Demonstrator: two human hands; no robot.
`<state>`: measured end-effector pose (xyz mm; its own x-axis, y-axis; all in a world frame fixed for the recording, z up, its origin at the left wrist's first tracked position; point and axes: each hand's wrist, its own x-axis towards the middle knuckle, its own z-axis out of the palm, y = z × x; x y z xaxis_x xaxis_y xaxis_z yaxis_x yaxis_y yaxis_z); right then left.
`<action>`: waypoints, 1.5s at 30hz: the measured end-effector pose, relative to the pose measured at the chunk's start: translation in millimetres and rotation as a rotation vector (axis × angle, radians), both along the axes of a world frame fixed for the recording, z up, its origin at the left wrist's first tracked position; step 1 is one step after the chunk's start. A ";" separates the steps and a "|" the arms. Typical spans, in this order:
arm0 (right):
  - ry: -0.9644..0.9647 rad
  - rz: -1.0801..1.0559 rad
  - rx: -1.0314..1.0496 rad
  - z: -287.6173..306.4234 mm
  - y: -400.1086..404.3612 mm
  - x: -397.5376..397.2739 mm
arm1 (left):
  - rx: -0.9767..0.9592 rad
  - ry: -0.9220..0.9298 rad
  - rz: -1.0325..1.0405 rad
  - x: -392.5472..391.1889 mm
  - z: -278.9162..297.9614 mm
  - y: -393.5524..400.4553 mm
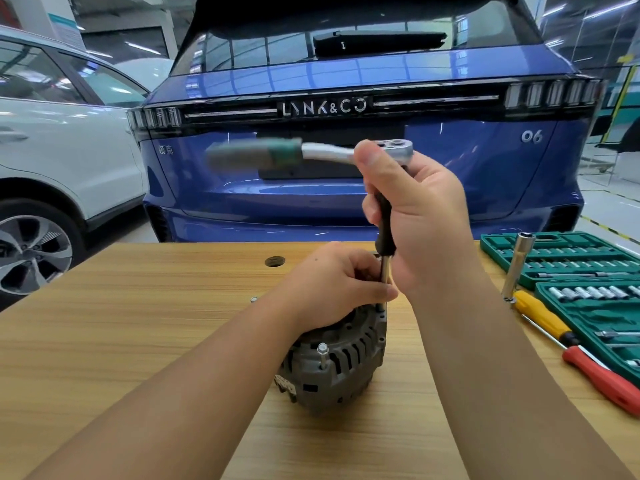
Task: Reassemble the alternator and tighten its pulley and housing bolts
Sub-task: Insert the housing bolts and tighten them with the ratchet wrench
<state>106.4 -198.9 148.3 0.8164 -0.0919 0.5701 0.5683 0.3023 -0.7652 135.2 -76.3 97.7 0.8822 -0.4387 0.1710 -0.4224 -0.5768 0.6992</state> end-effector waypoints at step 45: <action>-0.267 0.093 -0.039 -8.8 3.8 6.0 | 0.033 -0.044 0.011 -10.4 6.1 0.4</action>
<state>112.4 -195.2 139.5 0.6411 0.0031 0.7674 0.7222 0.3359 -0.6046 124.8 -75.9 103.8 0.8788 -0.4354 0.1953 -0.4460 -0.6037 0.6608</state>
